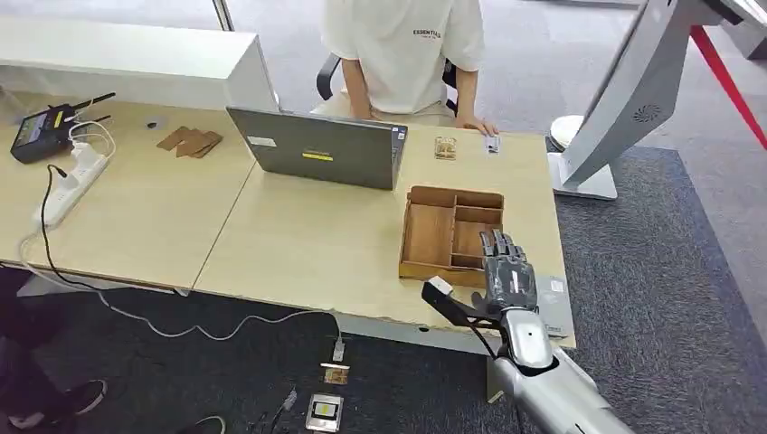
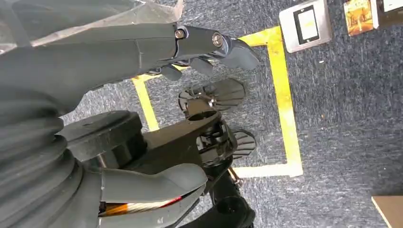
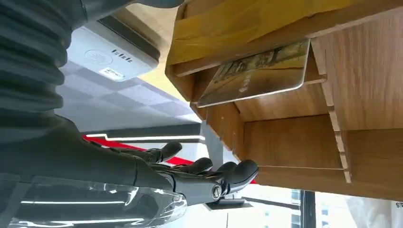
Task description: Pass the card to the sensor for recognition and then transmit it.
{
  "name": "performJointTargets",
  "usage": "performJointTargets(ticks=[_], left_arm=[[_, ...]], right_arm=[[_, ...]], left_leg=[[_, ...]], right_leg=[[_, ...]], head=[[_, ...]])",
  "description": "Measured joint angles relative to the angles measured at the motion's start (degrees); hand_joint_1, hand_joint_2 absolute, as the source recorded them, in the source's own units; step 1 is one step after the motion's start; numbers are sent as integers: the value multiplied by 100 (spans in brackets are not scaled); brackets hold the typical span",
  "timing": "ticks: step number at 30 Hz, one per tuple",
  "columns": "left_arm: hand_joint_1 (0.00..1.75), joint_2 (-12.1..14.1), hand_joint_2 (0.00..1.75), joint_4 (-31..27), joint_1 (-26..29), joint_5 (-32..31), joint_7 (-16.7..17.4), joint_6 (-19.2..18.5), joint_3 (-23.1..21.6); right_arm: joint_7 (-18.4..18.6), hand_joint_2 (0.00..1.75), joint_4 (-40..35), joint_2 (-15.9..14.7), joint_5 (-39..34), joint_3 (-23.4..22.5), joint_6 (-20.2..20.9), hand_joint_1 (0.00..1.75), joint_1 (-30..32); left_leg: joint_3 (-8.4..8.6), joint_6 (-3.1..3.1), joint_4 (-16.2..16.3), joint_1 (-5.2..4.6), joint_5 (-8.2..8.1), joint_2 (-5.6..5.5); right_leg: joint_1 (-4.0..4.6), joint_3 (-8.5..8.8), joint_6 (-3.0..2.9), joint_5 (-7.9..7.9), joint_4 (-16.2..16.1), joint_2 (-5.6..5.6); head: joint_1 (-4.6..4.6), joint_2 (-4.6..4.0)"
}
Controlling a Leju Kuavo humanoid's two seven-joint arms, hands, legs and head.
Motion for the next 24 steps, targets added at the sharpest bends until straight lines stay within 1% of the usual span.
performJointTargets(ticks=[12, 23, 24], left_arm=[[0, 0, 175, 0, 15, -44, -24, -39, 0], [0, 0, 175, 0, 1, -83, -7, -85, 0], [0, 0, 175, 0, 1, -83, -7, -87, 0]], right_arm=[[-94, 175, 11, 13, 35, 0, -77, 0, -6], [-98, 175, 7, 68, 44, 0, -63, 0, -22], [-98, 175, 7, 70, 42, 0, -63, 3, -22]], left_leg=[[0, 0, 0, 0, 0, -1], [0, 0, 0, 0, 0, -1], [0, 0, 0, 0, 0, 0]], right_leg=[[0, 1, 0, 0, 1, 0], [0, 1, 0, 0, 1, 0], [0, 1, 0, 0, 1, 0]], head=[[-2, 0], [-2, 0], [-2, 0]])
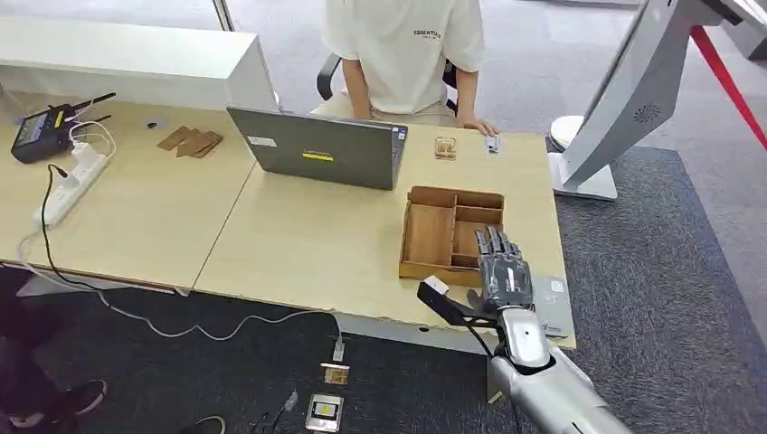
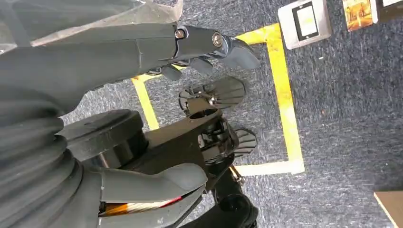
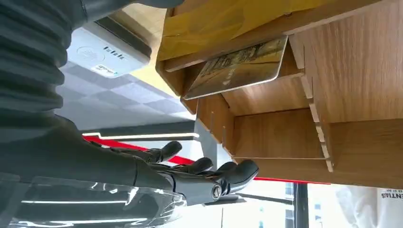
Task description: Pass the card to the sensor for recognition and then transmit it.
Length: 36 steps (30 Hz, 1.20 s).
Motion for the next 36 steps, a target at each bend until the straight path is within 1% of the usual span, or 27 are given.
performJointTargets(ticks=[1, 2, 3, 13, 23, 24, 25, 26, 28, 29, 33, 36], left_arm=[[0, 0, 175, 0, 0, 0, 0, 0, 0], [0, 0, 175, 0, 0, 0, 0, 0, 0], [0, 0, 175, 0, 0, 0, 0, -2, 0], [0, 0, 175, 2, -2, -24, 0, -24, 0], [0, 2, 175, 2, -17, -79, 39, -39, 0], [0, 2, 175, 2, -18, -89, 39, -37, 0], [0, 2, 175, 2, -17, -105, 44, -39, 0], [0, 2, 175, 2, -17, -116, 50, -37, 0], [0, 2, 175, 2, -17, -127, 57, -31, 0], [0, 2, 175, 2, -17, -133, 61, -28, 0], [0, 2, 175, 2, -16, -162, 68, -13, -2], [0, 2, 175, 2, -12, -162, 57, 4, 0]], right_arm=[[0, 175, 0, 4, -4, 0, 0, 49, 0], [0, 175, 0, 11, -4, 0, 0, 162, 0], [0, 175, 0, 17, -4, 0, 0, 175, 0], [-37, 175, 2, 28, -92, 0, 118, 175, 1], [-42, 175, 13, 39, -234, -15, 105, 173, -64], [-39, 175, 15, 39, -238, -18, 96, 175, -66], [-39, 175, 17, 39, -240, -20, 74, 175, -67], [-39, 175, 17, 39, -249, -20, 55, 168, -67], [-39, 175, 37, 46, -260, -20, -15, 169, -67], [-39, 175, 42, 46, -267, -20, -55, 175, -67], [-39, 175, 66, 72, -267, -28, -218, 175, -69], [-89, 175, 63, 96, -295, -52, -470, 175, -79]], left_leg=[[0, 0, 0, 0, 0, 0], [0, 0, 0, 0, 0, 0], [0, 0, 0, 0, 0, 0], [0, 0, 0, 0, 0, 0], [0, 0, 0, 0, 0, 0], [1, 0, 0, 0, 0, 0], [0, 0, 0, 0, 0, 0], [0, 0, 0, 0, 0, 0], [0, 0, 0, 0, 0, 0], [0, 0, 0, 0, 0, 0], [0, 0, 0, 0, 0, 0], [0, 0, 0, 0, 0, 0]], right_leg=[[0, 0, 0, 0, 0, 0], [0, 0, 0, 0, 0, 0], [0, 0, 0, 0, 0, 0], [0, 0, 0, 0, 0, 0], [0, 0, 0, 0, 0, 0], [0, 0, 0, 0, 0, 0], [0, 0, 0, 0, 0, 0], [0, 0, 0, 0, 0, 0], [0, 0, 0, 0, 0, 0], [0, 0, 0, 0, 0, 0], [0, -1, 0, 0, 0, 0], [0, 0, 0, 0, 1, 0]], head=[[0, 0], [0, 0], [0, 0], [0, 0], [0, 0], [2, 0], [0, 0], [0, 0], [0, 0], [0, 0], [0, 0], [2, 0]])
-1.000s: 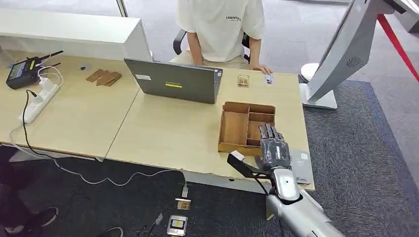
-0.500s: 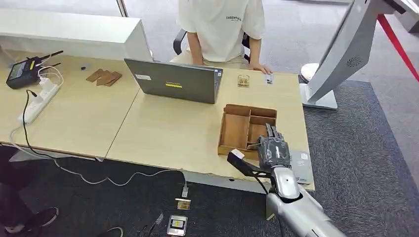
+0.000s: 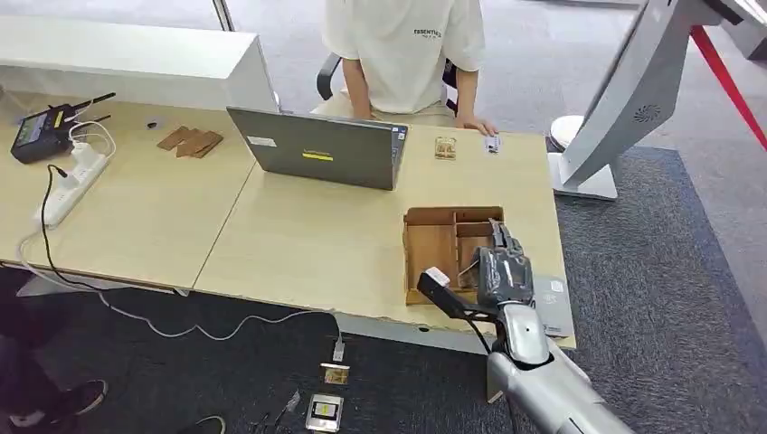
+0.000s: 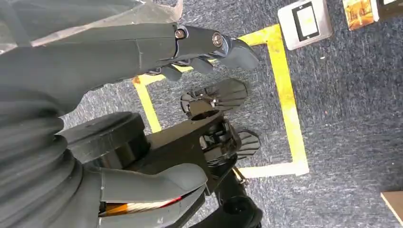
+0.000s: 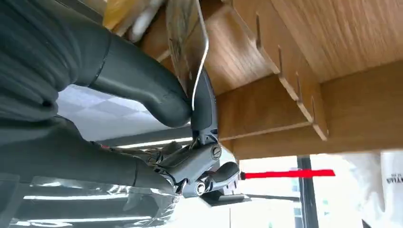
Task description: Pass the card to the sensor for recognition and then transmit it.
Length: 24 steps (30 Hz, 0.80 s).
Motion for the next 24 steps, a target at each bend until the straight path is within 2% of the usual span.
performJointTargets(ticks=[4, 6, 15, 24], left_arm=[[0, 0, 175, 0, 9, -24, -7, 0, -2], [0, -2, 175, 2, 9, -57, -7, 0, -2], [0, 0, 175, 7, 8, -90, 26, 0, 0], [0, -2, 175, 7, -11, -159, 61, -28, -2]], right_arm=[[-20, 175, -90, 7, 0, -96, -439, 175, -100], [-9, 175, -190, -20, 55, -129, -498, 175, -189], [135, 175, -769, -214, 175, -382, -526, 175, -585], [168, 175, -1005, -306, 103, -498, -485, 175, -654]], left_leg=[[1, 0, 0, 0, 0, 1], [1, 0, 0, 0, 1, 2], [2, 0, 1, -1, 1, 2], [1, 0, 1, 0, 1, 1]], right_leg=[[0, 0, 0, 0, 0, 0], [0, 0, 0, 1, 0, 0], [-1, 0, -2, 4, -1, 0], [0, 0, -2, 4, 0, 0]], head=[[-2, 0], [0, 0], [-2, 0], [0, 0]])
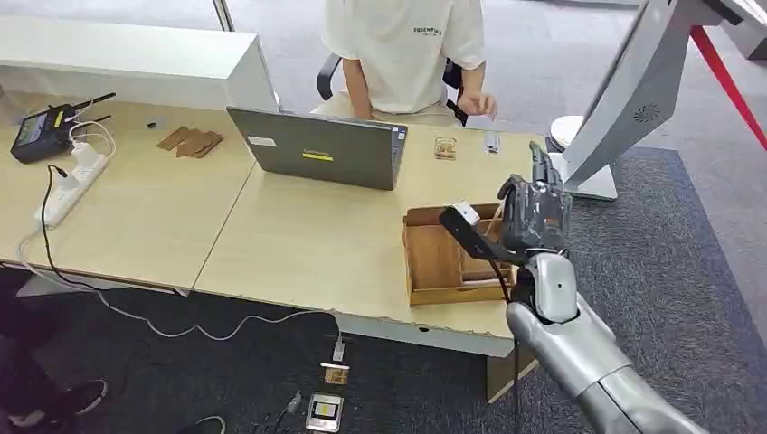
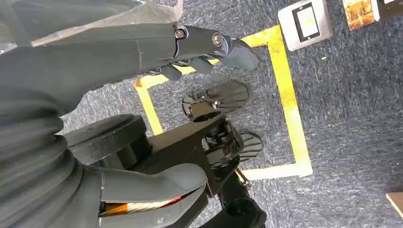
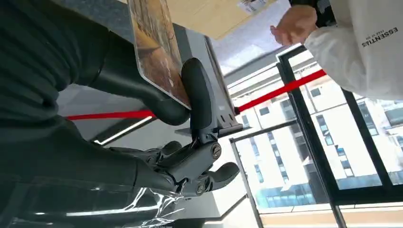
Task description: Pass the card to the sensor for recognition and then transmit it.
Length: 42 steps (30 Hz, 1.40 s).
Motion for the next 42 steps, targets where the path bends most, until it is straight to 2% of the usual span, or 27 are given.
performJointTargets(ticks=[6, 13, 20, 28, 39, 40, 41, 42], left_arm=[[0, -15, 175, 0, -92, -181, 105, -129, -9], [0, -59, 175, 2, -239, -341, 212, -288, -63], [0, -89, 175, 4, -312, -415, 223, -334, -164], [0, -122, 175, 4, -316, -424, 223, -358, -195], [0, -155, 175, 20, -316, -446, 206, -385, -284], [0, -160, 175, 24, -317, -461, 203, -385, -284], [0, -164, 175, 26, -316, -463, 203, -385, -286], [0, -166, 175, 28, -316, -481, 203, -385, -286]], right_arm=[[-98, 175, 153, 81, -4, 9, 369, 175, -424], [-68, 175, 859, 463, -37, 70, 1023, 175, -1421], [125, 175, 1554, 854, -18, 162, 1242, 175, -2109], [219, 175, 1976, 1091, 37, 262, 1406, 175, -2276], [354, 175, 2299, 1016, 65, 372, 1482, 175, -2263], [380, 175, 2315, 1005, 63, 380, 1493, 35, -2264], [415, 175, 2326, 992, 63, 391, 1497, 0, -2263], [444, 175, 2343, 979, 48, 404, 1497, 0, -2263]], left_leg=[[-1, 0, 0, -1, 4, 0], [-2, 0, 0, 0, 12, 0], [-3, -1, 0, 0, 12, -1], [-3, 0, 0, 0, 12, -1], [-3, 0, 1, 0, 12, 0], [-3, 0, 1, 0, 12, 0], [-3, 0, 1, 0, 12, 0], [-3, 0, 1, 0, 12, 0]], right_leg=[[-1, -1, -3, 3, 4, 1], [0, -2, -5, 6, 7, 0], [0, -3, -5, 6, 7, -1], [0, -3, -5, 6, 4, -1], [0, -7, -2, 8, 4, 0], [0, -8, -2, 8, 4, 0], [0, -8, -2, 8, 4, 0], [0, -9, -2, 8, 4, 0]], head=[[-2, 0], [0, 0], [-2, 0], [0, 0], [-2, 0], [-2, 0], [-2, 0], [-2, 0]])
